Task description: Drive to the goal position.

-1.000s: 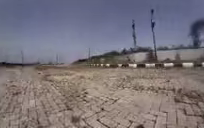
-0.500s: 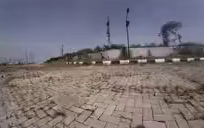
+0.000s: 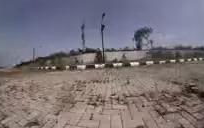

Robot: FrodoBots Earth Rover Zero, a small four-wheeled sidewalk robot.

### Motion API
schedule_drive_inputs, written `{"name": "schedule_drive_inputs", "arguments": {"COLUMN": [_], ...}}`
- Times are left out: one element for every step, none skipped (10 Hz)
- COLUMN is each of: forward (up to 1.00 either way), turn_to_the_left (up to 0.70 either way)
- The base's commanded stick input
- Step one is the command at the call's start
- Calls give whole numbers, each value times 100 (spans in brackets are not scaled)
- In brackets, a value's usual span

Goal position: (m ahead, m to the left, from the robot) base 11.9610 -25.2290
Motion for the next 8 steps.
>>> {"name": "schedule_drive_inputs", "arguments": {"forward": [100, 100, 100, 100, 100, 100, 100, 100], "turn_to_the_left": [-40, -28, -12, 0, 0, 0, 0, 0]}}
